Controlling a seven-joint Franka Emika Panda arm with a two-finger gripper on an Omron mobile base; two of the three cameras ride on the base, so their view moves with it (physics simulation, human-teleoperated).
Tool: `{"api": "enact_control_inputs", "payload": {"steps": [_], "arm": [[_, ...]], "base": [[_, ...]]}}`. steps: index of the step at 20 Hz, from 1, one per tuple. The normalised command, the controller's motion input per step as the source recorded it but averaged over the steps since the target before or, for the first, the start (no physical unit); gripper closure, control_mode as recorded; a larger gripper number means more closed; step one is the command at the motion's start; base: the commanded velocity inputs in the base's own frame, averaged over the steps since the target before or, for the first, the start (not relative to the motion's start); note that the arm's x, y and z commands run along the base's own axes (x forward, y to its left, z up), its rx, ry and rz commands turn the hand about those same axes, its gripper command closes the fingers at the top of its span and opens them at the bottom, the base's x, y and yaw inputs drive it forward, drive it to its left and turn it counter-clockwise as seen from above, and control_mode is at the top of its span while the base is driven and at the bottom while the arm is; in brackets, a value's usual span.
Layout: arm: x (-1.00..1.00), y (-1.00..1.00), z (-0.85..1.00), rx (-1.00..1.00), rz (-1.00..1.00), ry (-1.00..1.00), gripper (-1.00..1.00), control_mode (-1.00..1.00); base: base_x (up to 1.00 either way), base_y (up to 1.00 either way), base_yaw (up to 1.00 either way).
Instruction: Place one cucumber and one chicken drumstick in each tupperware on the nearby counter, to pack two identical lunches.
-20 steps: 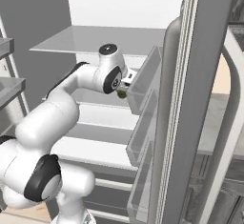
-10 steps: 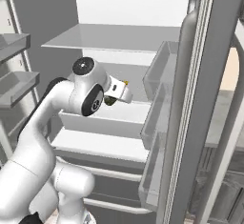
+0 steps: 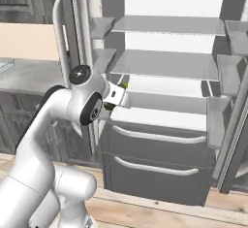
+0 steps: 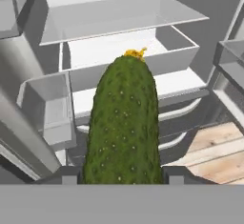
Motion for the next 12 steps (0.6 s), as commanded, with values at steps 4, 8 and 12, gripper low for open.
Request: {"api": "enact_control_inputs", "payload": {"steps": [4, 8, 12], "arm": [[0.0, 0.0, 0.0, 0.0, 0.0, 0.0, 1.0, 1.0], [0.0, 0.0, 0.0, 0.0, 0.0, 0.0, 1.0, 1.0], [0.0, 0.0, 0.0, 0.0, 0.0, 0.0, 1.0, 1.0]], "base": [[-1.0, 1.0, 0.17], [-0.97, 1.0, 0.31], [-0.3, 1.0, 0.35]]}}
